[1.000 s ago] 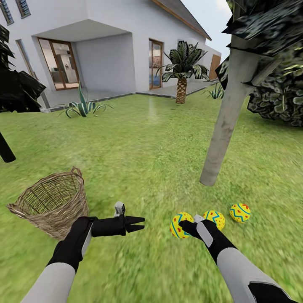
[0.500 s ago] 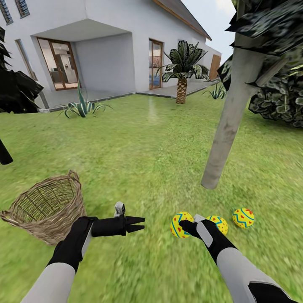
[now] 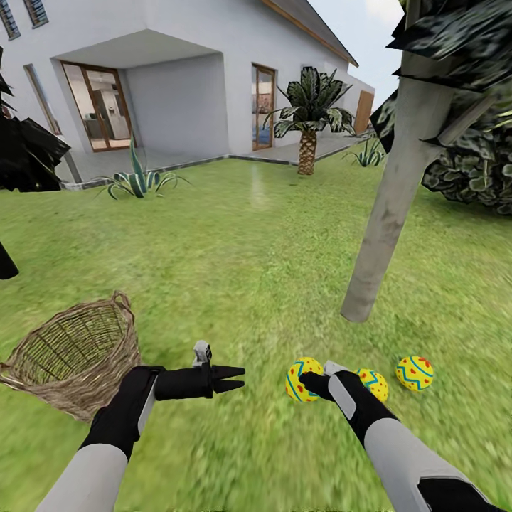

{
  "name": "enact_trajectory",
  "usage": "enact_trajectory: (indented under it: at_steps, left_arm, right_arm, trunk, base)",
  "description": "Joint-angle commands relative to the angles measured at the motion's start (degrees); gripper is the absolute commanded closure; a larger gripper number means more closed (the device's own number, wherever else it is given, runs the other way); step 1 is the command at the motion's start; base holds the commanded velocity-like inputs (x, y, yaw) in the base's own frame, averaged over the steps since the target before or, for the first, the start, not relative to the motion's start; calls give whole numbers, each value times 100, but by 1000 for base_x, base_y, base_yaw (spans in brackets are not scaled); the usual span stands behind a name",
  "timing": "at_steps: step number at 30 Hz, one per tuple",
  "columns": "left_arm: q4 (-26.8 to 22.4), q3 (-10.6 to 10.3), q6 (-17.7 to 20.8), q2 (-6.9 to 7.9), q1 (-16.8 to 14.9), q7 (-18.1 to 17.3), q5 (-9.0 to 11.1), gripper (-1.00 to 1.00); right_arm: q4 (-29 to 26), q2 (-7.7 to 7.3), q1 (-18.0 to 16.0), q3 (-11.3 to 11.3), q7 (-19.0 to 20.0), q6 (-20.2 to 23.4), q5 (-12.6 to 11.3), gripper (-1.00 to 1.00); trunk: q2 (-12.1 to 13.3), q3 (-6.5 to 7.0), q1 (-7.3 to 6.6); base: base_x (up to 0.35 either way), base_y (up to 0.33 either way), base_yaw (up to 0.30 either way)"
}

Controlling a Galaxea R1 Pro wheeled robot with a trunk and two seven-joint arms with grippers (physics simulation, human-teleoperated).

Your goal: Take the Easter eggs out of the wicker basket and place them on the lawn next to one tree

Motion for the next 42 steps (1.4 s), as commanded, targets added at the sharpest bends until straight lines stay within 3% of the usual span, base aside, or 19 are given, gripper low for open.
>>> enact_trajectory:
  at_steps: [1,5,28,42]
  left_arm:
    - [-6,21,60,-7,-3,-47,-60,-100]
    - [-6,21,60,-7,-3,-48,-62,-100]
    - [-6,21,60,-7,-2,-48,-55,-100]
    - [-6,21,60,-7,-2,-48,-63,-100]
  right_arm:
    - [-13,2,0,64,-44,22,-58,100]
    - [-14,2,-3,154,-52,-7,-61,100]
    - [-14,2,-6,161,-65,-22,-62,100]
    - [-5,81,-5,161,-69,-22,-49,100]
  trunk:
    - [-4,-28,1]
    - [-9,-117,11]
    - [-40,-626,71]
    - [-40,-626,71]
  base:
    - [0,0,0]
    - [0,0,0]
    - [0,0,0]
    - [64,0,0]
